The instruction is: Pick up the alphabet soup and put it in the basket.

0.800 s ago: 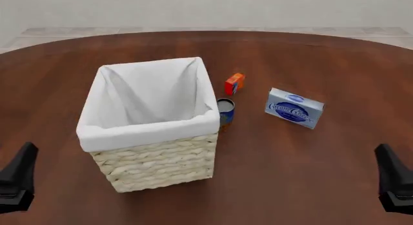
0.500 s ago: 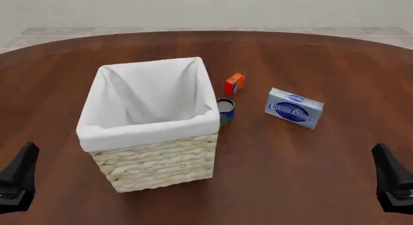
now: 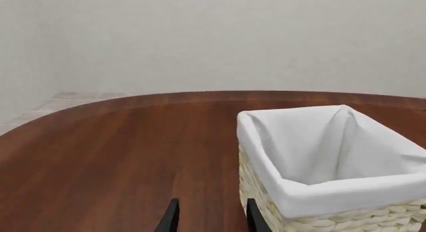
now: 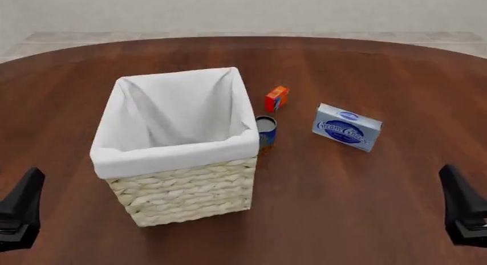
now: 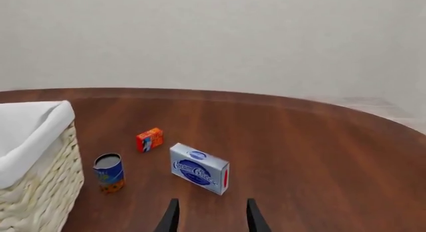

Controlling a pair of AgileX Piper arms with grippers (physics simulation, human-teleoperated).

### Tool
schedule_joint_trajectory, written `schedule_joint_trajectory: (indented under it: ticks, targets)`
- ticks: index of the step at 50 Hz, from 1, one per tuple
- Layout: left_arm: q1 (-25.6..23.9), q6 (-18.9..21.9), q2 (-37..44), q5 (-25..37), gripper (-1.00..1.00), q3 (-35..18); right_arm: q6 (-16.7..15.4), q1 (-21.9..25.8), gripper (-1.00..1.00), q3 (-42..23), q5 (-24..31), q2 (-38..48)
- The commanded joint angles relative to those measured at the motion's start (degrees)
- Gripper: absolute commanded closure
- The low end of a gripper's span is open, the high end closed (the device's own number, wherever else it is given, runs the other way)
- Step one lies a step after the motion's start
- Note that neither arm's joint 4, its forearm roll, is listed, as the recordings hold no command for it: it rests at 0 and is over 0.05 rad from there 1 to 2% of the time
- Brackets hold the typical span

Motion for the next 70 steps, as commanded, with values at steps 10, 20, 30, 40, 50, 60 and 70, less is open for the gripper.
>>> schedule_joint_trajectory:
  ticks: [10, 20, 30, 40, 50, 60, 70]
  targets:
    - [0.04, -0.66, 0.11, 0.09, -1.00, 0.17, -3.80, -0.80, -1.00, -4.50, -4.20, 7.79]
    - [-0.14, -0.63, 0.12, 0.08, -1.00, -0.01, -3.82, 0.50, -1.00, -7.46, -5.96, 13.93]
    - [0.11, -0.48, 0.13, -0.02, -1.00, 0.08, -7.26, -4.12, -1.00, -10.01, -13.21, 28.22]
    - [0.19, -0.50, -0.02, 0.07, -1.00, 0.03, -7.66, -5.94, -1.00, -15.11, -11.35, 32.20]
    - [0.25, -0.55, 0.03, 0.09, -1.00, 0.11, -7.59, -4.91, -1.00, -19.24, -9.00, 33.75]
    - [0.35, -0.44, -0.07, 0.16, -1.00, 0.15, -6.99, -3.41, -1.00, -22.38, -10.00, 40.15]
    - [0.68, -0.41, -0.23, 0.41, -1.00, 0.06, -11.19, 1.38, -1.00, -22.98, -14.15, 45.64]
